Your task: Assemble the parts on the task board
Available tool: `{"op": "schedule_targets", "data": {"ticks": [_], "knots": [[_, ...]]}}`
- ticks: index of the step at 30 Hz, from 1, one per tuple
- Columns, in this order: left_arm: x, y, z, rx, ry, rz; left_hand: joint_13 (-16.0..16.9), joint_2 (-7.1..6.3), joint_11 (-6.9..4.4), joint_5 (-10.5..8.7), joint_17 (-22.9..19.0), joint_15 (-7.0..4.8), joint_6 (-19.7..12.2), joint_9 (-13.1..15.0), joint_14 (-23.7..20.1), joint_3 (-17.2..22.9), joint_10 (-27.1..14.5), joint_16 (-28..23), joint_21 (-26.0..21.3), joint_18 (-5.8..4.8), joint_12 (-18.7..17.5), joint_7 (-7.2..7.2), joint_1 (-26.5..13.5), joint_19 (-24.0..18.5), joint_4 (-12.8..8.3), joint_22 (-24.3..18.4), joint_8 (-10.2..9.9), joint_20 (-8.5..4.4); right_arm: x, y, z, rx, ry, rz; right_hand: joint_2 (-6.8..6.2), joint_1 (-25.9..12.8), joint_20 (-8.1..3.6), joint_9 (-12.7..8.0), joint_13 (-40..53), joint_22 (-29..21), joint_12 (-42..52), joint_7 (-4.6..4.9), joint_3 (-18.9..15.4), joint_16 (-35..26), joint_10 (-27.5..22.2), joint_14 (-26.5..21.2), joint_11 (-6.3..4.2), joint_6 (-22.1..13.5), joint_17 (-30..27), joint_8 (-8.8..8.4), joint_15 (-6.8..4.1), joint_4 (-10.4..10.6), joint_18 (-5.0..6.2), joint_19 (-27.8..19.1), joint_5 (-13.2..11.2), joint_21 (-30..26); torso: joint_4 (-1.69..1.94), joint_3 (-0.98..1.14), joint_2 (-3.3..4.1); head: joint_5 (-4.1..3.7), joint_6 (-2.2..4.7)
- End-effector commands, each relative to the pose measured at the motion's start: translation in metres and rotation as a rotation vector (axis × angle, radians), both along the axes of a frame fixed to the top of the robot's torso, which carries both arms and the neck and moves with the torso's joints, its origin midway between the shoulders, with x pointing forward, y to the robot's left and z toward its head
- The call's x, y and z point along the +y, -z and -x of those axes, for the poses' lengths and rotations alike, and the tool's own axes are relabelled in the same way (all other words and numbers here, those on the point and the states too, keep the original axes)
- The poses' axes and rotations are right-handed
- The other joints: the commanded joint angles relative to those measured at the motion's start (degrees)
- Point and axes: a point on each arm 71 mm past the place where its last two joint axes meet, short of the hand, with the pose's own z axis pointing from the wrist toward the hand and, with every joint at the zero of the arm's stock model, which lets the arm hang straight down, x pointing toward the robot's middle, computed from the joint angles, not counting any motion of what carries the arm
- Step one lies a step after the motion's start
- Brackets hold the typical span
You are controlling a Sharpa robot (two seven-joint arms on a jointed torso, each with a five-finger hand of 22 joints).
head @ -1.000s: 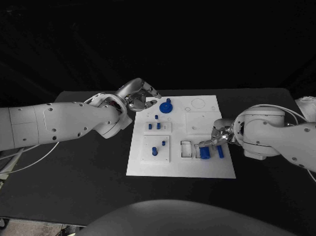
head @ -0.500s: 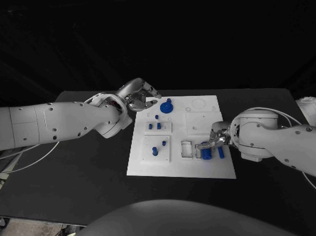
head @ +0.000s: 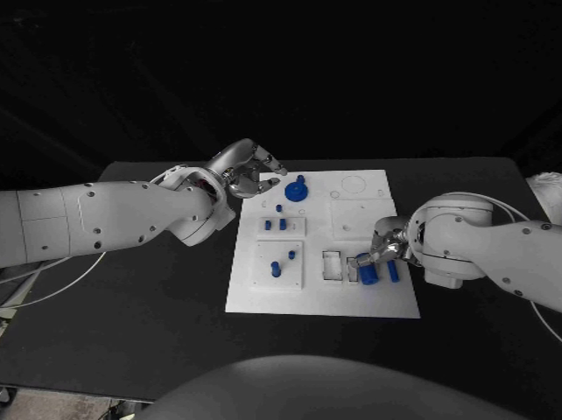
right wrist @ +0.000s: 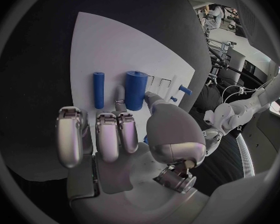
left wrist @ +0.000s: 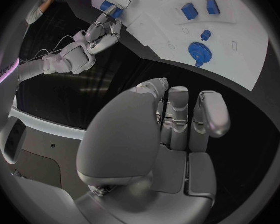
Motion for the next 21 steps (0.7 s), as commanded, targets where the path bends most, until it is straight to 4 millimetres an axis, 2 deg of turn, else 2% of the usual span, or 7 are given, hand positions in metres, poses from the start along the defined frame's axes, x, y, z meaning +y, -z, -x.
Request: {"op": "schedule_targets", "data": {"ticks": [1, 5, 16, 21], "knots": [[-0.001, 0.000, 0.000, 0.007, 0.002, 0.004, 0.1, -0.13, -0.17, 0.30, 0.1, -0.09, 0.0, 0.1, -0.4, 0.3, 0.4, 0.0, -0.2, 0.88, 0.4, 0.36, -0.5, -0.4, 0.1, 9.2, -0.2, -0.17, -0.002, 0.005, 0.003, 0.042, 0.035, -0.044, 0.48, 1.4, 0.12, 0.7, 15.1, 12.0, 0.2, -0.51, 1.3, 0.2, 6.2, 6.1, -0.32, 0.8, 15.1, 0.30, -0.07, -0.7, 1.06, 0.6, 2.7, -0.4, -0.02, 0.01, -0.02, 0.23, 0.00], [-0.001, 0.000, 0.000, 0.008, 0.001, 0.003, 0.1, -0.13, -0.17, 0.30, 0.1, -0.09, 0.0, 0.1, -0.4, 0.3, 0.4, 0.0, -0.2, 0.88, 0.4, 0.36, -0.5, -0.4, 0.1, 9.2, -0.2, -0.17, -0.005, 0.004, 0.003, 0.055, 0.076, -0.086, 0.46, 1.4, 0.00, 1.2, 15.1, 12.0, 0.2, -0.68, 2.0, 0.2, 6.2, 6.1, -0.47, 1.1, 15.1, 0.50, -0.20, -0.9, 1.07, 0.6, 3.3, -0.4, -0.02, 0.01, 0.01, 0.36, 0.00], [-0.001, 0.000, 0.000, 0.009, 0.003, 0.002, 0.0, -0.33, -0.08, 0.31, 0.0, -0.03, -0.1, 0.0, -0.4, 0.3, 0.3, 0.0, -0.3, 0.89, 0.4, 0.39, -0.6, -0.4, 0.1, 9.2, -0.2, -0.16, -0.008, -0.024, 0.001, 0.013, 0.117, -0.163, 0.47, 1.4, -0.21, 2.1, 15.1, 11.9, 0.2, -0.89, 3.3, 0.2, 6.2, 6.1, -0.69, 1.3, 15.1, 0.72, -0.41, -1.1, 1.20, 0.3, 4.5, -0.9, -0.03, -0.03, -0.05, 0.33, 0.00], [-0.001, 0.000, 0.000, 0.009, 0.003, 0.002, 0.0, -0.40, -0.04, 0.34, 0.0, 0.00, -0.1, 0.0, -0.5, 0.3, 0.3, 0.1, -0.3, 0.88, 0.4, 0.40, -0.7, -0.4, 0.1, 9.2, -0.2, -0.15, -0.004, -0.028, 0.003, 0.034, 0.125, -0.189, 0.49, 1.3, -0.23, 2.3, 15.1, 11.7, 0.2, -0.88, 3.6, 0.2, 6.2, 6.1, -0.69, 1.2, 15.1, 0.68, -0.42, -1.1, 1.35, -0.1, 4.7, -1.5, -0.01, 0.01, -0.06, 0.42, 0.00]]}}
